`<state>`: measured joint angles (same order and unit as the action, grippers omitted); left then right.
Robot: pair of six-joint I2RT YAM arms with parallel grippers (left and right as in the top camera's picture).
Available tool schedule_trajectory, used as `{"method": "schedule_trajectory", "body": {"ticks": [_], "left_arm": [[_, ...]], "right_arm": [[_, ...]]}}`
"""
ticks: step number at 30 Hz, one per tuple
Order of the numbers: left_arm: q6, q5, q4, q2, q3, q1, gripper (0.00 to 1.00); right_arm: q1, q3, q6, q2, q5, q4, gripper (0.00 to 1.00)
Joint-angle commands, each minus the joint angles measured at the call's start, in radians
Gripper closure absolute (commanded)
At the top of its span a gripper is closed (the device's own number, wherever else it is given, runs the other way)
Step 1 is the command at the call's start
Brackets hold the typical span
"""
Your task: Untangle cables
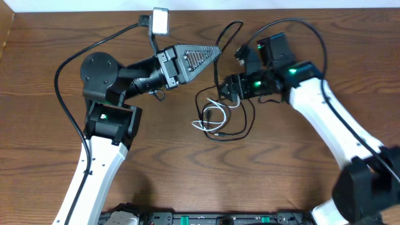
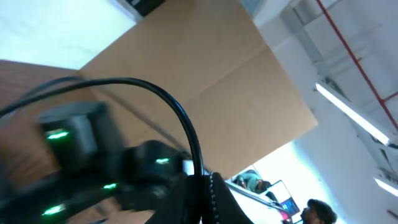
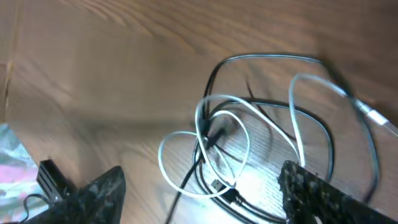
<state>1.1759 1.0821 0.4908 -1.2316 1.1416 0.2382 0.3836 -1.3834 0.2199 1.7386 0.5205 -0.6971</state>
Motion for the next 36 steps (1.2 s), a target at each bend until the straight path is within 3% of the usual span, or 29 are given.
{"method": "schedule_trajectory", "body": {"ticks": [1, 5, 11, 16, 21, 29, 36], "left_arm": [[0.072, 0.033, 0.077, 0.007, 0.016, -0.003, 0.93], [0.146, 0.030, 0.220, 0.007, 0.016, -0.022, 0.92], [0.303, -0.048, 0.455, 0.007, 0.016, -0.089, 0.92], [0.432, -0.061, 0.499, 0.007, 0.016, -0.163, 0.92], [0.472, -0.058, 0.500, 0.013, 0.016, -0.207, 0.93], [0.430, -0.045, 0.499, 0.016, 0.016, -0.212, 0.93], [0.429, -0.040, 0.499, 0.015, 0.016, -0.223, 0.92]], "right_arm": [[0.007, 0.000, 0.064, 0.080, 0.002, 0.004, 0.25], [0.007, 0.000, 0.064, 0.149, -0.026, -0.014, 0.16], [0.008, 0.000, 0.070, 0.195, -0.177, -0.053, 0.12], [0.011, 0.000, 0.110, 0.228, -0.288, -0.076, 0.14], [0.006, 0.001, 0.221, 0.254, -0.465, -0.143, 0.16], [-0.015, -0.083, -0.022, 0.150, -0.151, -0.219, 0.08], [-0.006, -0.207, -0.122, -0.121, -0.024, -0.233, 0.03]]}}
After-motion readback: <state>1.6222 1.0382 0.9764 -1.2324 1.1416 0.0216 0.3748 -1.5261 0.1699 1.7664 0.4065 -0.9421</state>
